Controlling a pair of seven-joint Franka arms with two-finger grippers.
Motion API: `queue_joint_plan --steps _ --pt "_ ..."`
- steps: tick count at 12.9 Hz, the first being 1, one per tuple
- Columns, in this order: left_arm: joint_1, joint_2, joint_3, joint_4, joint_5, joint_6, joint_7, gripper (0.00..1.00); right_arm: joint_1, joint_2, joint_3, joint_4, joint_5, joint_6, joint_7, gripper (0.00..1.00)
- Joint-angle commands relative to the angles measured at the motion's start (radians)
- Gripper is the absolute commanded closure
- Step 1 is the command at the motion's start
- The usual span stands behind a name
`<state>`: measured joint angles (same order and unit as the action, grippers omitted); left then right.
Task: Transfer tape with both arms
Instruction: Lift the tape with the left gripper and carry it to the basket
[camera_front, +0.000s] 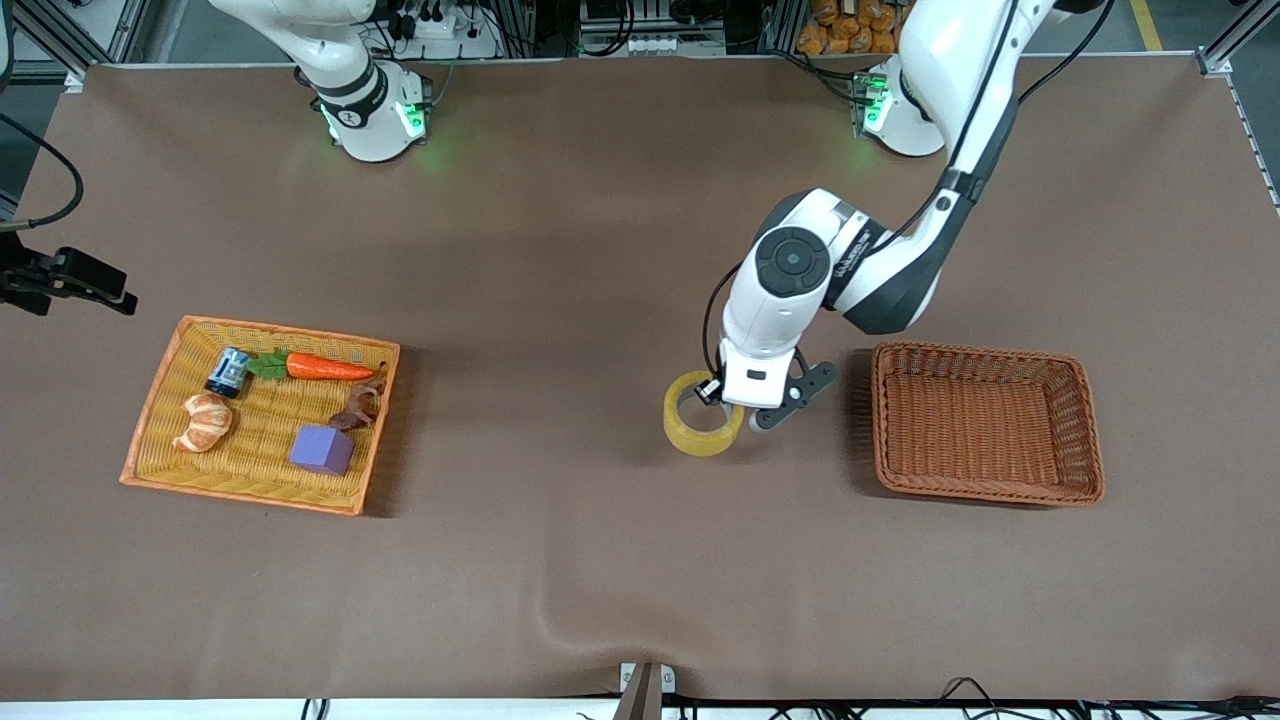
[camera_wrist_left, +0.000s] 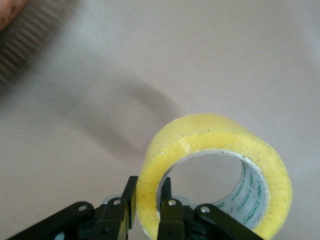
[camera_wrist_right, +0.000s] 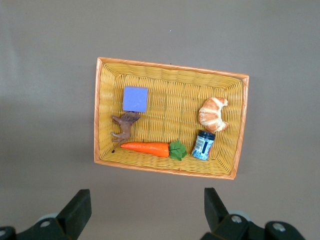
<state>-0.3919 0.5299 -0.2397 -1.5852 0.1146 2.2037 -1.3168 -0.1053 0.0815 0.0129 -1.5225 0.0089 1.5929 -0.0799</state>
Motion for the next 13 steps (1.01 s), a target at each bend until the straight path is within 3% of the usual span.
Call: queue_joint_plan --steps 1,7,11,13 --pt "0.034 -0.057 -0.013 -0.013 0.01 -0.033 -0.004 1.0 -0.021 0.012 0.019 0.027 0.013 -0.008 -0.003 0.0" --pt "0.099 -0.151 -0.013 -0.015 -0.081 -0.131 0.149 1.0 -0.021 0.012 0.019 0.027 0.014 -0.008 0.002 0.0" --pt "0.255 -0.223 -0.012 -0.016 -0.214 -0.292 0.253 1.0 -0.021 0.014 0.019 0.027 0.014 -0.008 0.005 0.0" --pt "0.326 -0.232 -0.006 -0.022 -0.199 -0.37 0.362 1.0 -0.022 0.012 0.019 0.027 0.014 -0.008 0.005 0.0"
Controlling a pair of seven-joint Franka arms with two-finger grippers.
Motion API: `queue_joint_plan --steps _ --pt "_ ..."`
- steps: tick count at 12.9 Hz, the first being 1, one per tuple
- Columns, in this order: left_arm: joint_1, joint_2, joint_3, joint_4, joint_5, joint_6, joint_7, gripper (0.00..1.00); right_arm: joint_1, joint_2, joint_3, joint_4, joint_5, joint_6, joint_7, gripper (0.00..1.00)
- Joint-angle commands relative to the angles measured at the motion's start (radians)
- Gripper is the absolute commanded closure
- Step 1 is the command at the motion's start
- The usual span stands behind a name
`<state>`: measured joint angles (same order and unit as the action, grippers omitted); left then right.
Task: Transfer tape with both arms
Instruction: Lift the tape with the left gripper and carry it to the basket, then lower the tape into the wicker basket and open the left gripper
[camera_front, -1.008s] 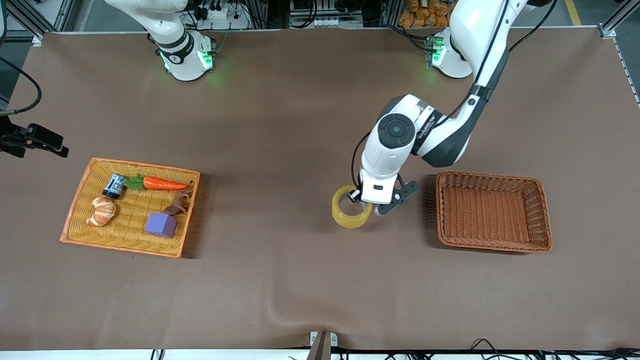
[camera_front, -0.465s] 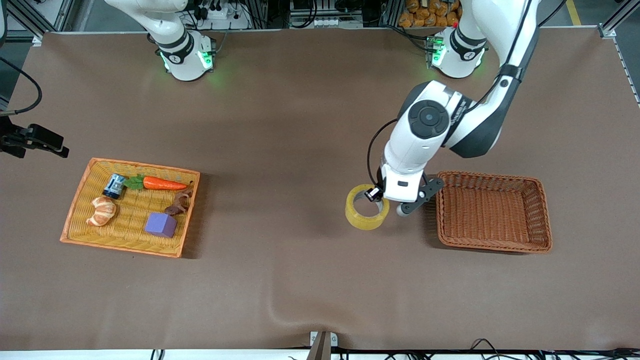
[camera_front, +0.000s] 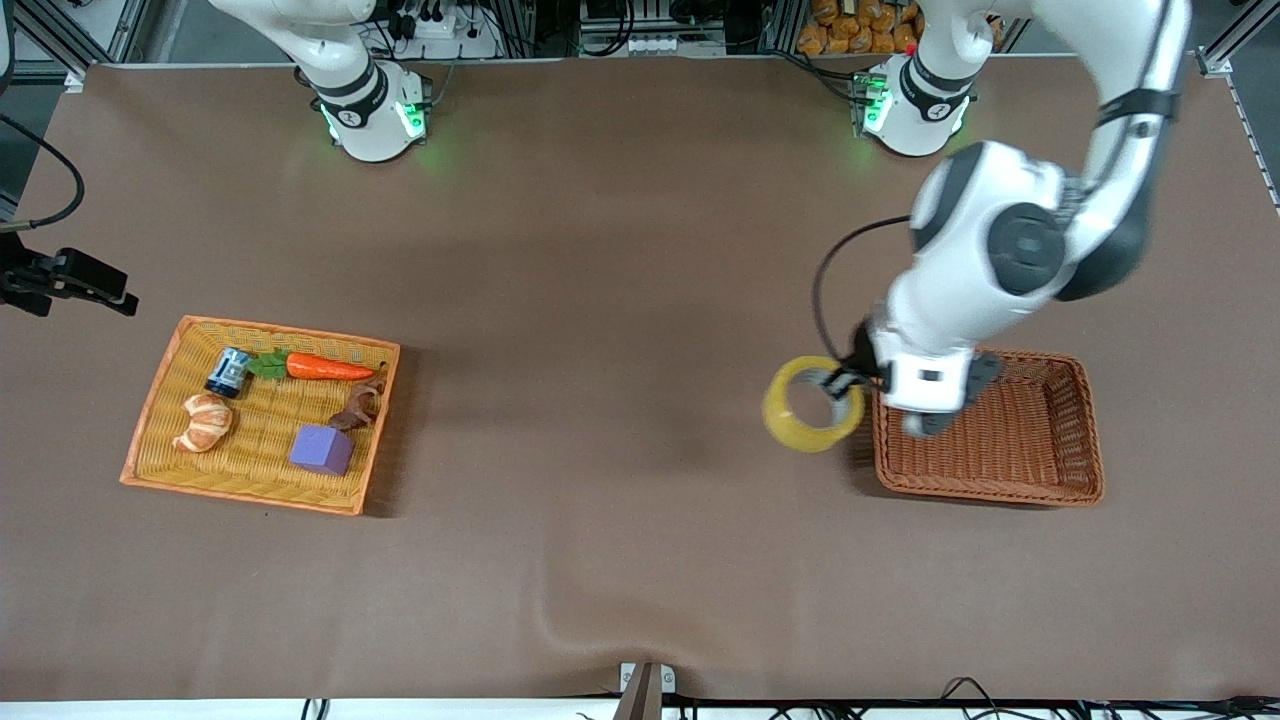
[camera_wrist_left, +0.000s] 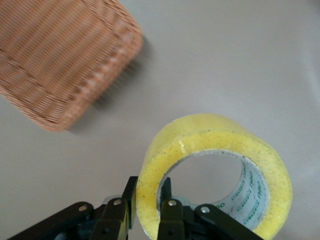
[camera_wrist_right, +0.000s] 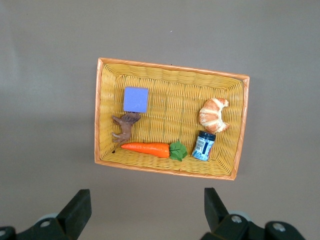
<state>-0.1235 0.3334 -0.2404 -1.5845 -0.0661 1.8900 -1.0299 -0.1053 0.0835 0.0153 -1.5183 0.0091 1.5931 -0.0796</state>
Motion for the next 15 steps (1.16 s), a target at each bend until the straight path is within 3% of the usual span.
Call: queue_joint_plan --steps 1,7,11,15 --pt "0.1 -0.036 -0.005 -0.023 -0.017 -0.058 0.1 1.0 -0.022 0.01 0.017 0.023 0.011 -0.01 0.0 0.0" --pt "0.304 -0.01 -0.007 -0.084 -0.015 -0.045 0.416 1.0 -0.02 0.01 0.017 0.023 0.015 -0.01 -0.005 0.0" --pt "0.357 0.009 -0.002 -0.225 -0.014 0.139 0.557 1.0 -0.014 0.01 0.017 0.023 0.011 -0.01 -0.003 0.0" --pt "0.381 0.055 -0.002 -0.302 0.097 0.293 0.599 1.0 -0.014 0.01 0.017 0.023 0.011 -0.01 -0.003 0.0"
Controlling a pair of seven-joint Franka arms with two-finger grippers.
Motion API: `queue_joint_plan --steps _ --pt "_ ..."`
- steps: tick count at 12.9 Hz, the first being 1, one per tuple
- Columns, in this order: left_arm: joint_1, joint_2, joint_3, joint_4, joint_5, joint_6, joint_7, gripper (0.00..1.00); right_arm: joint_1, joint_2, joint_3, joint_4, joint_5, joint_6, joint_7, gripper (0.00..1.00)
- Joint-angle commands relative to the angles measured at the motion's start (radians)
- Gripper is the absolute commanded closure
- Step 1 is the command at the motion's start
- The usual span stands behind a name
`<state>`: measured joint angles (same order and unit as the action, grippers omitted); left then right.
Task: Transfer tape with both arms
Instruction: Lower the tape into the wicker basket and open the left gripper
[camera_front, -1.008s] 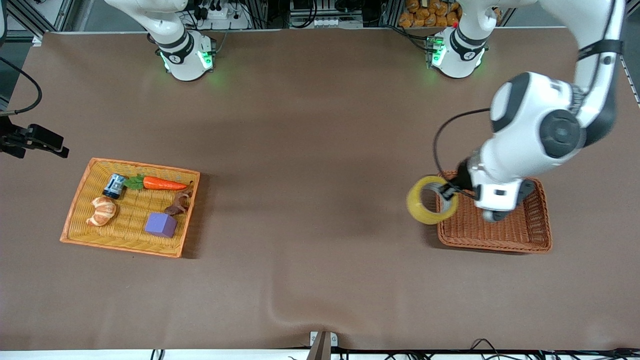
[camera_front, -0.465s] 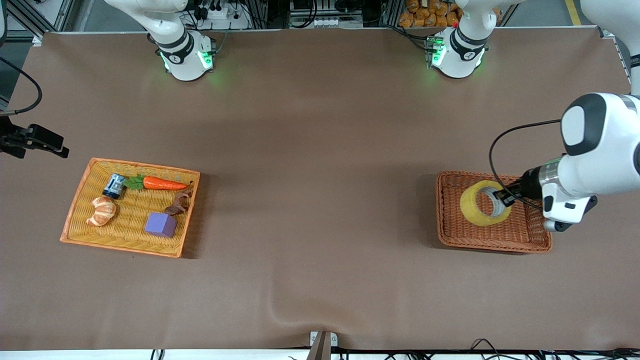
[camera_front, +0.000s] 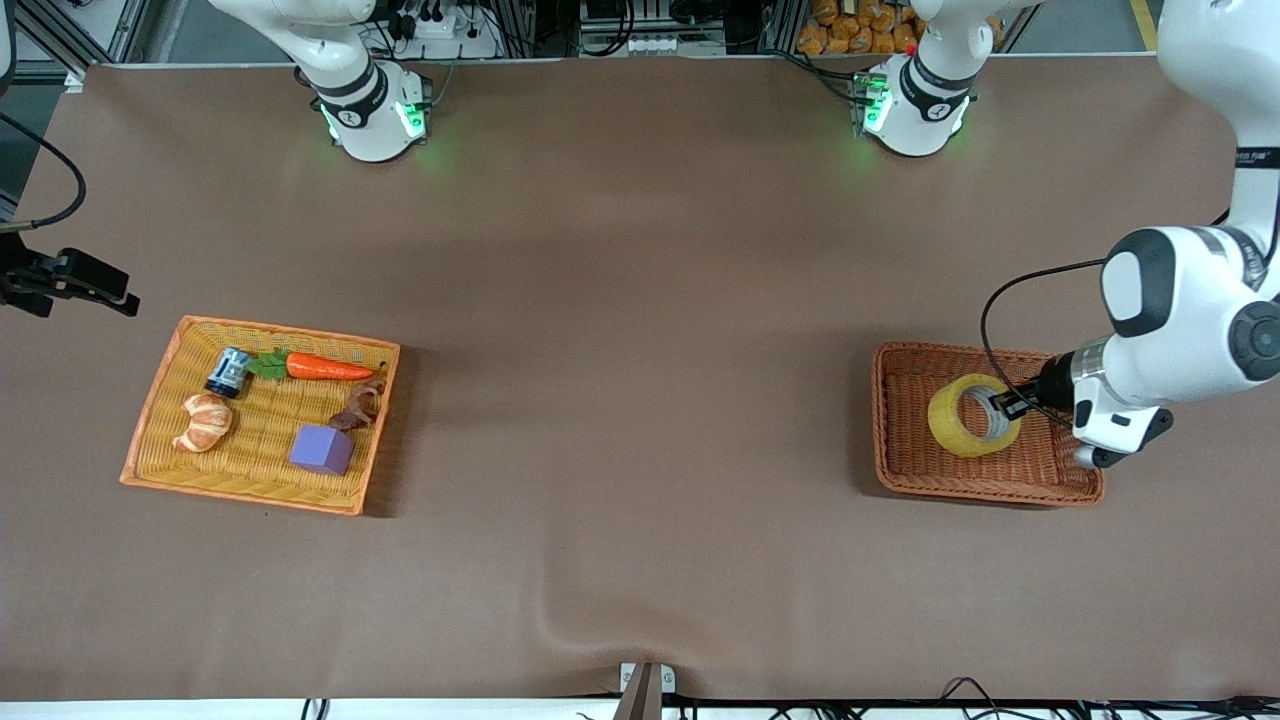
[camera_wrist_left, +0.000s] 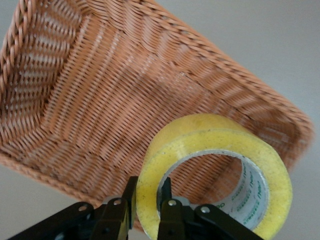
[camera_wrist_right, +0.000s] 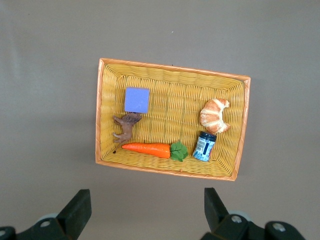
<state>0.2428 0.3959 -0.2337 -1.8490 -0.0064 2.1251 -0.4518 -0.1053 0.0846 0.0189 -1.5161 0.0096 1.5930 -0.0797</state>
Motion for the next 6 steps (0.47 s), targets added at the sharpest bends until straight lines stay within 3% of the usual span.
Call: queue_joint_plan --steps 1,6 --pt "0.015 -0.006 -0.009 -0.065 0.043 0.09 0.021 1.0 -0.014 0.009 0.013 0.02 0.01 -0.01 0.001 0.0" --pt "0.059 0.043 -0.009 -0.104 0.045 0.177 0.108 1.0 -0.014 0.009 0.013 0.02 0.013 -0.008 0.001 0.0"
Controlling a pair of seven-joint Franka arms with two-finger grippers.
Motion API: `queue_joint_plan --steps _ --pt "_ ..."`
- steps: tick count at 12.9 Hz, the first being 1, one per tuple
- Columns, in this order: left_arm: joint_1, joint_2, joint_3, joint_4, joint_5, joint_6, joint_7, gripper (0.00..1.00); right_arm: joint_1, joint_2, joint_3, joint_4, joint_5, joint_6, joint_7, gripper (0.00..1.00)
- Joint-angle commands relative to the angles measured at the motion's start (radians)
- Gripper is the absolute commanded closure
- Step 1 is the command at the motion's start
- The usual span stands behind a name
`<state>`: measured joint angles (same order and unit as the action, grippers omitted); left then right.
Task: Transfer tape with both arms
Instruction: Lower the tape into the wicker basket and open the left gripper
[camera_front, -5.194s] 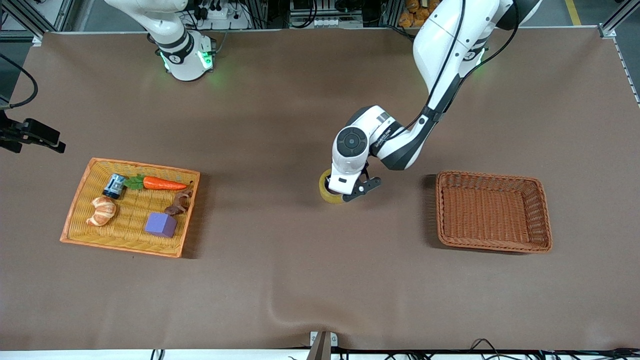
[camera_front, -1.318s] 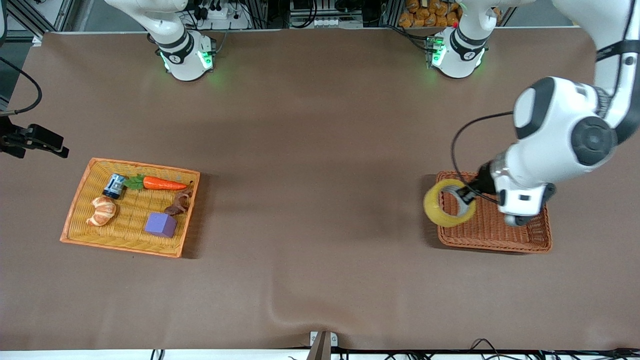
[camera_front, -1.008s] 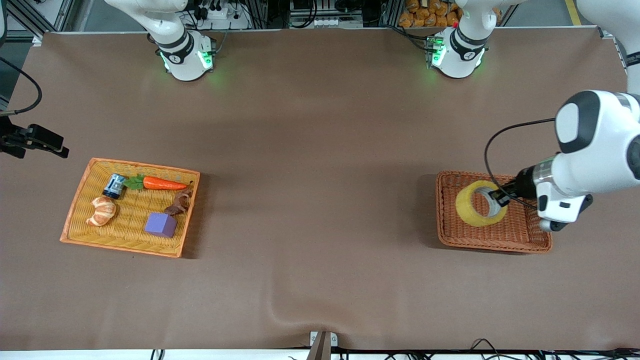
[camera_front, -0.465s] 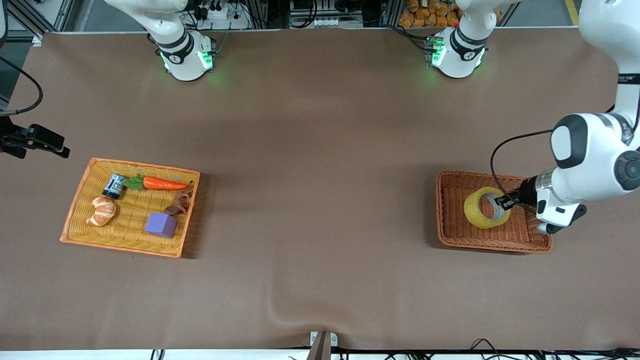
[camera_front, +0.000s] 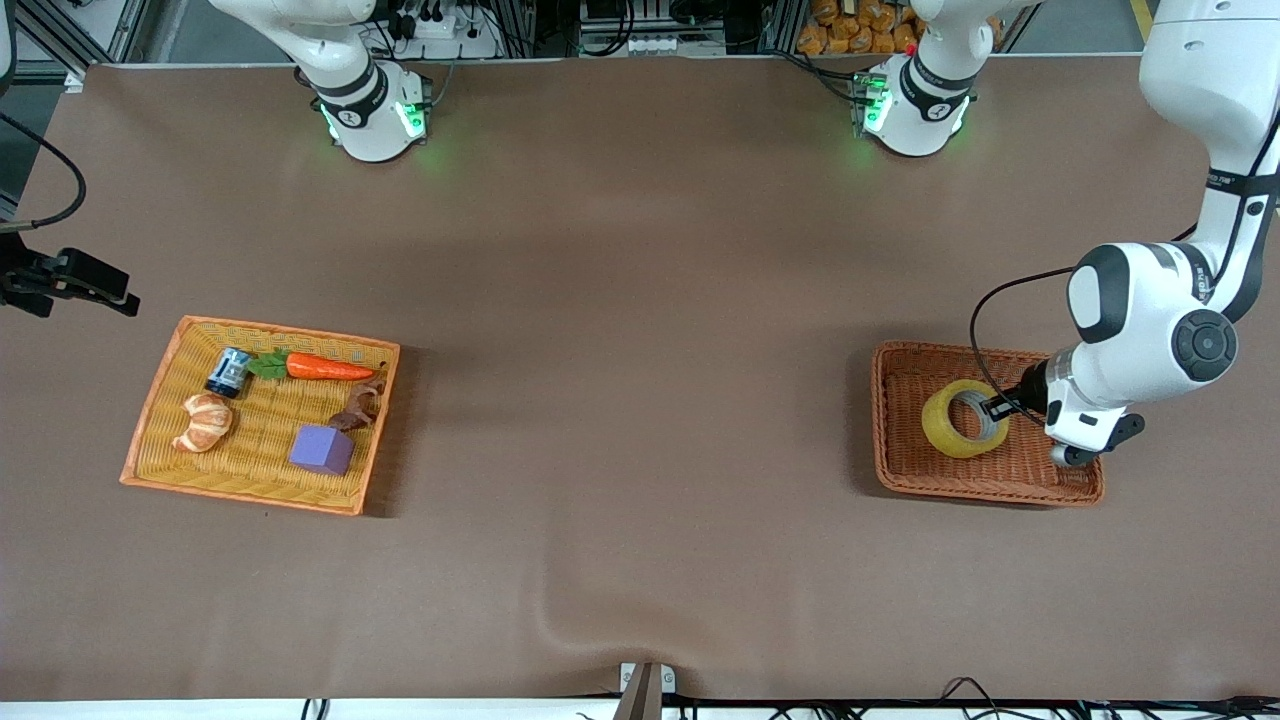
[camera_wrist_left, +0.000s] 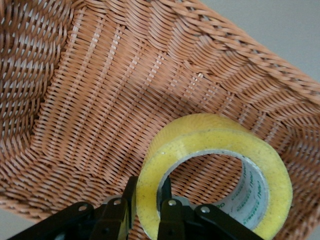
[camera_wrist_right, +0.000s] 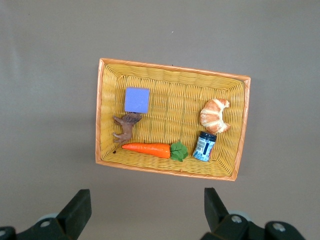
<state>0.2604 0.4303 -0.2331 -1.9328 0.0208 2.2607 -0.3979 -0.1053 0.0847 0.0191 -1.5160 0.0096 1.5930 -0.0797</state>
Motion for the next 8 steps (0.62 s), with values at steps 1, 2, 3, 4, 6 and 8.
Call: queue_joint_plan --steps 1,2,3,4,6,8 --pt "0.045 0.022 -0.009 -0.023 0.018 0.062 0.079 1.0 -0.014 0.009 0.013 0.02 0.015 -0.01 0.001 0.0" --pt "0.051 0.028 -0.008 -0.021 0.018 0.063 0.092 1.0 -0.014 0.009 0.013 0.02 0.013 -0.01 0.001 0.0" --pt "0.054 0.039 -0.008 -0.021 0.018 0.063 0.1 1.0 -0.014 0.009 0.013 0.02 0.012 -0.008 0.003 0.0" --pt "0.054 0.05 -0.008 -0.018 0.018 0.063 0.1 1.0 -0.014 0.009 0.013 0.02 0.015 -0.01 0.001 0.0" --pt "0.054 0.062 -0.008 -0.015 0.018 0.063 0.102 1.0 -0.002 0.01 0.015 0.019 0.009 -0.01 0.004 0.0" --pt "0.053 0.068 -0.008 -0.009 0.018 0.062 0.111 0.59 -0.004 0.01 0.013 0.02 0.004 -0.01 0.003 0.0"
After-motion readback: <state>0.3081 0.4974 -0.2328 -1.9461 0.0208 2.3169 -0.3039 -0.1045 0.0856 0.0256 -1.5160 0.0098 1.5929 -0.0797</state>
